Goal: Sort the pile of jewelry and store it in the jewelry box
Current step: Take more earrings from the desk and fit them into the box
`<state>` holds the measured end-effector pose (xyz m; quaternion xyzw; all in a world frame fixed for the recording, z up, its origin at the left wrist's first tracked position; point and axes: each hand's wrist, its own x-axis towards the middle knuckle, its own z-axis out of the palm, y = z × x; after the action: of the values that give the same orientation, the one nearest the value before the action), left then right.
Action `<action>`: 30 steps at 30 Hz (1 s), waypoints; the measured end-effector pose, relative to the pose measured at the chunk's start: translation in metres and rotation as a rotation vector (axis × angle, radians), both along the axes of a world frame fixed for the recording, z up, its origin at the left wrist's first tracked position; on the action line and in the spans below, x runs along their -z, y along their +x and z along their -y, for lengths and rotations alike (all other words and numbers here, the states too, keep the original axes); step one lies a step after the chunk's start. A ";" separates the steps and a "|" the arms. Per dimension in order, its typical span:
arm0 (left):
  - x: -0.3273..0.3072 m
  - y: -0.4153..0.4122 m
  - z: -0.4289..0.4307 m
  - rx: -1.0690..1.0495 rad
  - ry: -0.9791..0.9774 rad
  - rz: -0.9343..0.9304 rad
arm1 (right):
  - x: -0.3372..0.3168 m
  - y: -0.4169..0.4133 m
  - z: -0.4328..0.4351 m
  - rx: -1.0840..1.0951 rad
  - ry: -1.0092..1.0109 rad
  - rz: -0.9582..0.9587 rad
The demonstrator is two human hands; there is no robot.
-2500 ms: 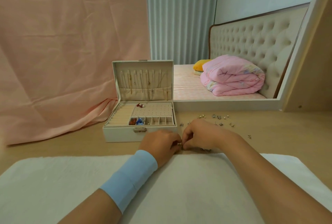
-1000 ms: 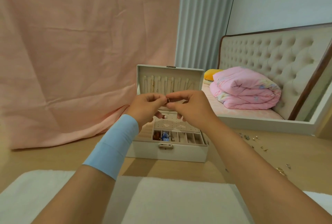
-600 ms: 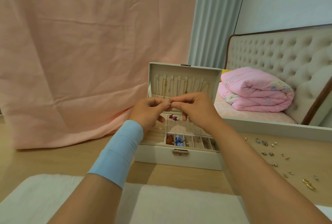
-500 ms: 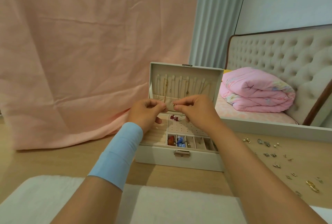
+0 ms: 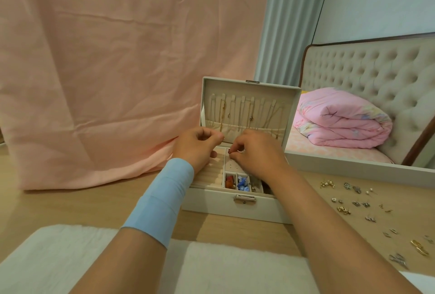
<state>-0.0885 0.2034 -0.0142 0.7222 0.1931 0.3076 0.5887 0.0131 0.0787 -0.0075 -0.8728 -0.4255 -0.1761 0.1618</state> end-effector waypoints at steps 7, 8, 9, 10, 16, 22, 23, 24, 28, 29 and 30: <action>-0.002 -0.003 0.002 -0.003 0.014 0.004 | -0.008 0.006 0.012 -0.123 -0.097 -0.147; -0.003 -0.004 0.002 0.006 0.013 0.001 | -0.008 0.007 0.013 -0.126 -0.067 -0.177; -0.003 -0.004 0.003 0.016 0.013 -0.002 | -0.008 0.008 0.014 -0.134 0.001 -0.220; -0.004 -0.005 0.004 0.024 0.012 -0.005 | -0.008 0.008 0.015 -0.156 0.100 -0.279; -0.010 -0.004 0.012 0.086 -0.105 0.000 | -0.020 -0.004 0.022 -0.361 0.471 -0.569; -0.014 -0.007 0.015 0.169 -0.089 -0.020 | -0.018 -0.003 0.026 -0.357 0.573 -0.639; -0.015 -0.007 0.014 0.178 -0.065 -0.031 | -0.018 -0.003 0.026 -0.360 0.569 -0.643; -0.016 -0.008 0.014 0.187 -0.051 -0.037 | -0.018 -0.002 0.027 -0.361 0.565 -0.644; -0.016 -0.007 0.016 0.204 -0.041 -0.043 | -0.020 -0.003 0.029 -0.391 0.582 -0.678; -0.016 -0.007 0.017 0.203 -0.045 -0.046 | -0.021 -0.004 0.029 -0.403 0.580 -0.671; -0.016 -0.006 0.017 0.202 -0.050 -0.048 | -0.021 -0.004 0.028 -0.413 0.579 -0.656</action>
<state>-0.0948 0.1862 0.0021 0.7303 0.1410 0.2243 0.6296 0.0089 0.0503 0.0137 -0.6987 -0.4497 0.0329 0.5554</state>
